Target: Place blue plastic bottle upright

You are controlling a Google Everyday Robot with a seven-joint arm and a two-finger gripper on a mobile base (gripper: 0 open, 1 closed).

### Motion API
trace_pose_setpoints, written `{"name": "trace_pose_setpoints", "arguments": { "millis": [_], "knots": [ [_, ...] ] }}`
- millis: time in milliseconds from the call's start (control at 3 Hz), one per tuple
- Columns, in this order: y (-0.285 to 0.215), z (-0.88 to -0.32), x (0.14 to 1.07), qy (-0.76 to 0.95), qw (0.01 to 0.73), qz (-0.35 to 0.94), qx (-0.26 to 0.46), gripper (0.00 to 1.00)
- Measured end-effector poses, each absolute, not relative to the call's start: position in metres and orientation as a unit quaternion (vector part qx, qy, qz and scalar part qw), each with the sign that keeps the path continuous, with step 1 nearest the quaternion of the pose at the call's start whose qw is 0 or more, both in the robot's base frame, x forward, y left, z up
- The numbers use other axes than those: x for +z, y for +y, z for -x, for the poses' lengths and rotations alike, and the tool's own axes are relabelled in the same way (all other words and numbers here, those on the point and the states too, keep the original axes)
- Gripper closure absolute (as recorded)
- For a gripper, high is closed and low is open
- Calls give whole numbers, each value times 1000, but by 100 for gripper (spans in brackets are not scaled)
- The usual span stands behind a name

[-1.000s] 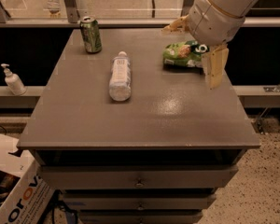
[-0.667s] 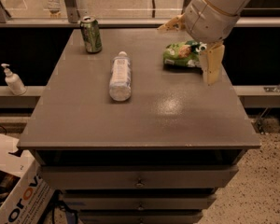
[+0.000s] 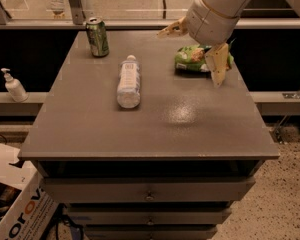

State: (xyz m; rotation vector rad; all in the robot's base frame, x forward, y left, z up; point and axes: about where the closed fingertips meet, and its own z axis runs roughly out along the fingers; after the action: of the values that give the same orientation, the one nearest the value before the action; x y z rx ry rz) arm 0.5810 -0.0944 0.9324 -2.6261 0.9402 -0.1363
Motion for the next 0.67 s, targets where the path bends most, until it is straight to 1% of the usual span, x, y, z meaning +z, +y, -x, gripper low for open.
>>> {"name": "trace_pose_setpoints", "arguments": {
  "millis": [667],
  "knots": [
    [-75,-599,921,201,156,962,-97,0]
  ]
}}
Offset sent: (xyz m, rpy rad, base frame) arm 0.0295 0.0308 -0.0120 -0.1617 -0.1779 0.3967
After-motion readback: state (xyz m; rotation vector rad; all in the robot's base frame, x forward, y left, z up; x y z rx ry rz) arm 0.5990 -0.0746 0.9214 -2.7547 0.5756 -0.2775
